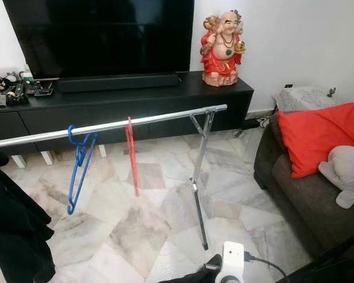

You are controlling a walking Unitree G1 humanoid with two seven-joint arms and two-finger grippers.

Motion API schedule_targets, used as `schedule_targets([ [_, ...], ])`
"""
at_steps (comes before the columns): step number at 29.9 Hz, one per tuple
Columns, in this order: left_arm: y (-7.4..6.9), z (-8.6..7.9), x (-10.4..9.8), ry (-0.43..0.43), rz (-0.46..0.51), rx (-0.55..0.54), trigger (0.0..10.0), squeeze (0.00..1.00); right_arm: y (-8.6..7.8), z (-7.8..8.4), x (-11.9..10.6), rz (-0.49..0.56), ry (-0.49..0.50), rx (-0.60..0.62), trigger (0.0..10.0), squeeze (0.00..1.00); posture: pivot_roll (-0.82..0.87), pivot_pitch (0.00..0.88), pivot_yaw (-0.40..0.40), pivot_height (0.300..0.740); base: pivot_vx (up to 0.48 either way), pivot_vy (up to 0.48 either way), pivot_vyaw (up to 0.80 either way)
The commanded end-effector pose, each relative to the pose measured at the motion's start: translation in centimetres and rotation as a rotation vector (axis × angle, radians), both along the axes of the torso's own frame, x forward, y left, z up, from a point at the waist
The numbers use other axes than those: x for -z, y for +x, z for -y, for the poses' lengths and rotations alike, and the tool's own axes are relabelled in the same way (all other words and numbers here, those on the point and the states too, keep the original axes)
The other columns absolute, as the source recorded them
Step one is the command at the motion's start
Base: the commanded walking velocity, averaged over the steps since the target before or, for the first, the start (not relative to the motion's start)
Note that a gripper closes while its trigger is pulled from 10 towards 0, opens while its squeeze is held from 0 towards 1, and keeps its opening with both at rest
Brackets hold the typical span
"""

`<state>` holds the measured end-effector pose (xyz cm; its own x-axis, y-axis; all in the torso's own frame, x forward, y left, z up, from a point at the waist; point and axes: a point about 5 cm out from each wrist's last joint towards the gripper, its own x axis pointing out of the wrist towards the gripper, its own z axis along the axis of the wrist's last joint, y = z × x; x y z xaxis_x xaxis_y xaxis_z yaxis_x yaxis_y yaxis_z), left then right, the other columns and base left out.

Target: Hang hanger

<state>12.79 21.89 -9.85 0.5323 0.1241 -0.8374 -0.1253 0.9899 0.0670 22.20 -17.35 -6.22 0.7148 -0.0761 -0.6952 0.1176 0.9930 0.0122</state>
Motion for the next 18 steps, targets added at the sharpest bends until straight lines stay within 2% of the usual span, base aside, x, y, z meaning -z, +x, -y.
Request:
schedule_targets([
  [1,-0.92,-0.08,0.32,-0.005,-0.031,-0.026,10.0,0.0,0.28,-0.04,-0.21,0.018,-0.02,-0.014,10.0,0.0,0.09,0.0,-0.004,0.74,0.0,0.0,0.8],
  [13,-0.96,0.01,0.33,-0.009,-0.027,-0.033,10.0,0.0,0.81,0.21,-0.57,0.037,-0.014,-0.01,10.0,0.0,0.08,0.0,0.0,0.74,0.0,0.0,0.76],
  [14,-0.98,0.03,0.33,-0.009,-0.024,-0.033,10.0,0.0,0.77,0.2,-0.53,0.034,0.014,0.014,10.0,0.0,0.09,0.0,0.004,0.74,0.0,0.0,0.0],
  [18,-1.01,0.05,0.34,-0.01,-0.022,-0.034,10.0,0.0,0.7,0.2,-0.47,0.03,0.019,0.019,10.0,0.0,0.09,0.0,0.005,0.74,0.0,0.0,0.0],
])
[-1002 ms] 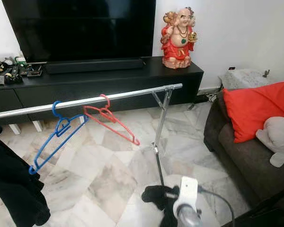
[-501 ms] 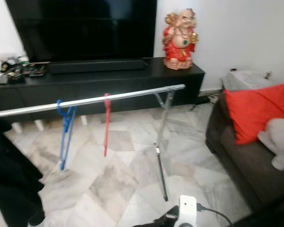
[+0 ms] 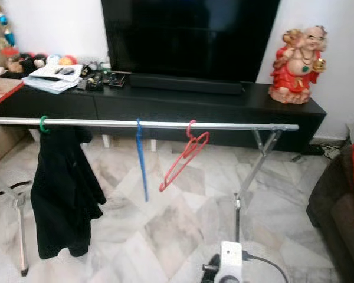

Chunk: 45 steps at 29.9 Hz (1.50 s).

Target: Hang hanger

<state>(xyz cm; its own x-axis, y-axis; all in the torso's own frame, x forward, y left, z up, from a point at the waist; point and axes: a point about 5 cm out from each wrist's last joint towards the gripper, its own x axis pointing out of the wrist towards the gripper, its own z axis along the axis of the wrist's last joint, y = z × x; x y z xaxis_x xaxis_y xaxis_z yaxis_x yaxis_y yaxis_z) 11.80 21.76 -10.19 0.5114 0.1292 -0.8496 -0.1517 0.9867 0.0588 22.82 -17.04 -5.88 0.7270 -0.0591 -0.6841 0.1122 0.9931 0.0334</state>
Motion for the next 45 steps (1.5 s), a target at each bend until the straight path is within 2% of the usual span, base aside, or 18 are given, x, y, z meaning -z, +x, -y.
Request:
schedule_targets([
  [1,-0.1,0.0,0.0,0.005,-0.003,0.005,10.0,0.0,-0.3,0.6,0.1,-0.007,-0.005,0.023,10.0,0.0,0.09,0.0,0.012,0.74,0.0,0.0,0.0],
  [17,-0.1,0.0,0.0,0.001,0.001,0.012,10.0,0.0,-1.2,0.4,0.7,-0.033,-0.01,0.008,10.0,0.0,0.09,0.0,0.023,0.74,0.046,0.0,0.0],
  [34,0.7,-0.2,-0.3,0.006,0.036,-0.031,10.0,0.0,0.5,0.5,-0.4,0.023,-0.022,-0.001,10.0,0.0,0.1,0.0,0.007,0.74,0.287,0.0,0.0],
  [37,0.7,-0.2,-0.3,0.005,0.038,-0.033,10.0,0.0,1.5,0.3,-1.2,0.087,-0.027,-0.015,10.0,0.0,0.1,0.0,0.006,0.74,0.307,0.0,0.0],
  [42,0.7,-0.2,-0.3,0.003,0.036,-0.035,10.0,0.0,3.8,0.4,-3.4,0.254,-0.006,0.001,10.0,0.0,0.1,0.0,0.003,0.74,0.307,0.0,0.0],
  [45,0.7,-0.2,-0.3,0.003,0.035,-0.036,10.0,0.0,4.3,0.4,-3.9,0.278,-0.008,-0.006,10.0,0.0,0.1,0.0,0.003,0.74,0.311,0.0,0.0],
])
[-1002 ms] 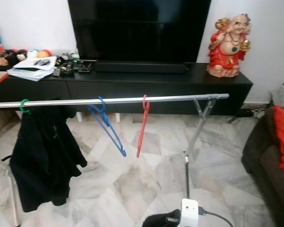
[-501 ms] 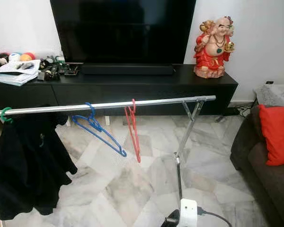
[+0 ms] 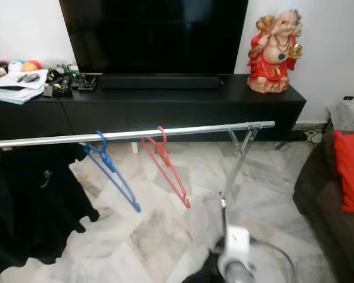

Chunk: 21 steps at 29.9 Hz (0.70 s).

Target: Hang hanger

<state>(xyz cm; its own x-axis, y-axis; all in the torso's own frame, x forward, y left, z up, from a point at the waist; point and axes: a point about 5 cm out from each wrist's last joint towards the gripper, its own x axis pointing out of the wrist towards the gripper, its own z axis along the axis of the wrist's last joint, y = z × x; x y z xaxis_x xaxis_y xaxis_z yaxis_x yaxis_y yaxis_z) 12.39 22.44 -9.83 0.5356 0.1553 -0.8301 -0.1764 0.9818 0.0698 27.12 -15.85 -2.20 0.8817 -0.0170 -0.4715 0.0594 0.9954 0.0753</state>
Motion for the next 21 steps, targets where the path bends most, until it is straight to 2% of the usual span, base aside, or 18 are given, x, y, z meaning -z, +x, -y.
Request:
schedule_targets([
  [1,0.2,0.5,0.1,-0.013,0.001,-0.012,10.0,0.0,0.1,1.7,-0.3,0.018,-0.024,0.032,10.0,0.0,0.1,0.0,0.002,0.74,0.311,0.0,0.0],
  [9,0.3,0.5,0.0,-0.015,0.007,-0.011,10.0,0.0,-0.5,1.8,0.4,-0.041,-0.039,0.014,10.0,0.0,0.11,0.0,-0.002,0.74,0.316,0.0,0.0],
  [15,0.3,0.5,0.0,-0.015,0.008,-0.015,10.0,0.0,-1.0,1.3,0.9,-0.065,-0.053,-0.035,10.0,0.0,0.11,0.0,-0.005,0.74,0.323,0.0,0.0],
  [21,0.3,0.5,0.0,-0.015,0.007,-0.013,10.0,0.0,-1.3,1.3,1.1,-0.082,-0.045,-0.03,10.0,0.0,0.11,0.0,-0.006,0.74,0.324,0.0,0.66],
])
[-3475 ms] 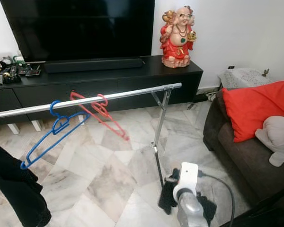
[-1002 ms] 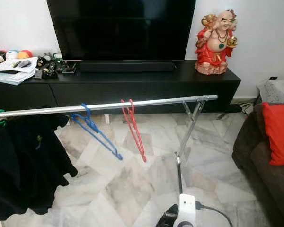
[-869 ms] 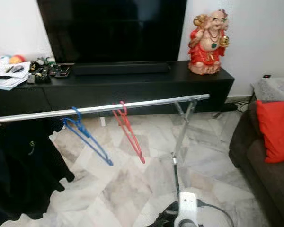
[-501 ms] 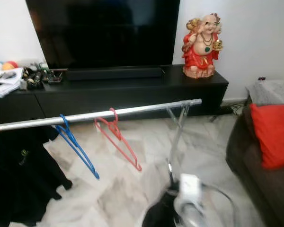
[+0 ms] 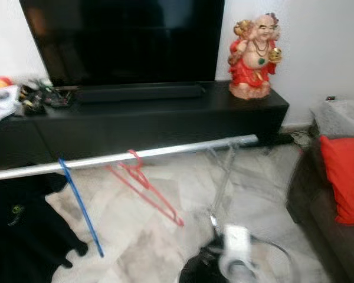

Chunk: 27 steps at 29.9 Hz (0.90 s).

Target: Hang hanger

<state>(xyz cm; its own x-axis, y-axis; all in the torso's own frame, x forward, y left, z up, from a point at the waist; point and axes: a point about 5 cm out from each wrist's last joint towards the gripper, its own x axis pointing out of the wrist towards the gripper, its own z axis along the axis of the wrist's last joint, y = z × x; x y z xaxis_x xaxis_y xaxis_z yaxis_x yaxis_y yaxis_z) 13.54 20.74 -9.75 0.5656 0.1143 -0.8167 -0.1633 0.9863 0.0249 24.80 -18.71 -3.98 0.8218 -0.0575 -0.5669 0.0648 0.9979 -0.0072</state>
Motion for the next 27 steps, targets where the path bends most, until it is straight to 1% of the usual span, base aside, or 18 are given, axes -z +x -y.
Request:
schedule_targets([
  [1,-0.8,-1.2,0.1,0.024,-0.027,-0.028,10.0,0.0,1.0,-1.5,-0.6,0.028,0.032,-0.033,10.0,0.0,0.11,0.0,-0.006,0.74,0.326,0.0,0.0],
  [6,-0.8,-1.2,0.1,0.036,-0.027,-0.021,10.0,0.0,0.8,-1.6,-0.4,0.011,0.037,-0.036,10.0,0.0,0.11,0.0,-0.008,0.74,0.3,0.0,0.0],
  [15,-0.7,-1.3,0.0,0.057,-0.016,-0.028,10.0,0.0,0.3,-1.6,0.1,-0.02,0.038,-0.04,10.0,0.0,0.11,0.0,-0.01,0.74,0.0,0.0,0.0],
  [21,-0.5,-1.5,-0.3,0.093,0.032,-0.057,10.0,0.0,-0.2,-1.5,0.4,-0.04,0.038,-0.045,10.0,0.0,0.11,0.0,-0.013,0.74,0.0,0.0,0.0],
  [23,-0.5,-1.6,-0.4,0.126,0.053,-0.076,10.0,0.0,-0.4,-1.5,0.6,-0.048,0.039,-0.046,10.0,0.0,0.12,0.0,-0.013,0.74,0.0,0.0,0.0],
  [26,-0.4,-1.8,-0.5,0.145,0.068,-0.093,10.0,0.0,-0.5,-1.5,0.7,-0.053,0.038,-0.046,10.0,0.0,0.12,0.0,-0.013,0.74,0.0,0.0,0.0],
  [27,5.0,-3.9,-3.5,0.217,0.239,-0.1,10.0,0.0,-0.6,-1.5,0.8,-0.06,0.037,-0.046,10.0,0.0,0.12,0.0,-0.013,0.74,0.0,0.0,0.0],
])
